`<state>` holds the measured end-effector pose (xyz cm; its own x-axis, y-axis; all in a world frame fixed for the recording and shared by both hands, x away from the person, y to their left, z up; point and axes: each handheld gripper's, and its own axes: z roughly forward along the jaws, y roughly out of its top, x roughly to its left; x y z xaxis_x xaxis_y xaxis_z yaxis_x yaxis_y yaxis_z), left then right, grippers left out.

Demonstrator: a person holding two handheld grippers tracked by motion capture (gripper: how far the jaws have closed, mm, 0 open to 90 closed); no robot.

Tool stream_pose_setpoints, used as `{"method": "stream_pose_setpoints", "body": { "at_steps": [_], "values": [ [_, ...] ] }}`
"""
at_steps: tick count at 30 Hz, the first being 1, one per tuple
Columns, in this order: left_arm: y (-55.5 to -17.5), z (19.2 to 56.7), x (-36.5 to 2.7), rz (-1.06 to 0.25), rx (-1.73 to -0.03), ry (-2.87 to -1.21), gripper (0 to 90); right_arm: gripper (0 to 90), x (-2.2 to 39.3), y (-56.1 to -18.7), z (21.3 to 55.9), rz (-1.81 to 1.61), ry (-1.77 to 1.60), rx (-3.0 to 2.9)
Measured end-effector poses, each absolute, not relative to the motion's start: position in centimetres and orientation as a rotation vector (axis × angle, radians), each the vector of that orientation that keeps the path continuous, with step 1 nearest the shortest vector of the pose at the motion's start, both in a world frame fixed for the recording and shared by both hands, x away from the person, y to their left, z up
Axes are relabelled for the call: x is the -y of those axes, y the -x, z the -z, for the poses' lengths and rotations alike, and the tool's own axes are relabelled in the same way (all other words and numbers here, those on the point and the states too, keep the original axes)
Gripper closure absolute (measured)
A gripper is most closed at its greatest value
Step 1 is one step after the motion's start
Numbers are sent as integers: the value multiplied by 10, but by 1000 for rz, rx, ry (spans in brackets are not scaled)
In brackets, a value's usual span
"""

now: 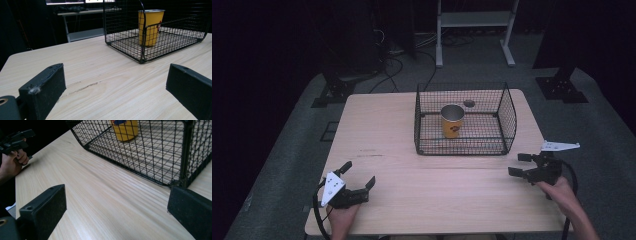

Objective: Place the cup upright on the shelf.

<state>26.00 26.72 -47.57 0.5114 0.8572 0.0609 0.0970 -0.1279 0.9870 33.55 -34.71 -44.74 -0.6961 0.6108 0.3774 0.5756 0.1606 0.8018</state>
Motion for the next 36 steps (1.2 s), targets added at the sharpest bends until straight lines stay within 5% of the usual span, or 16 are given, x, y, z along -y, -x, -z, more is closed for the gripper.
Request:
{"method": "stream_pose_setpoints", "body": {
  "at_steps": [36],
  "values": [
    [-260,476,-267,-812,-843,-1580,18,15,358,-305,468,-1537,-1247,-2373]
  ]
}}
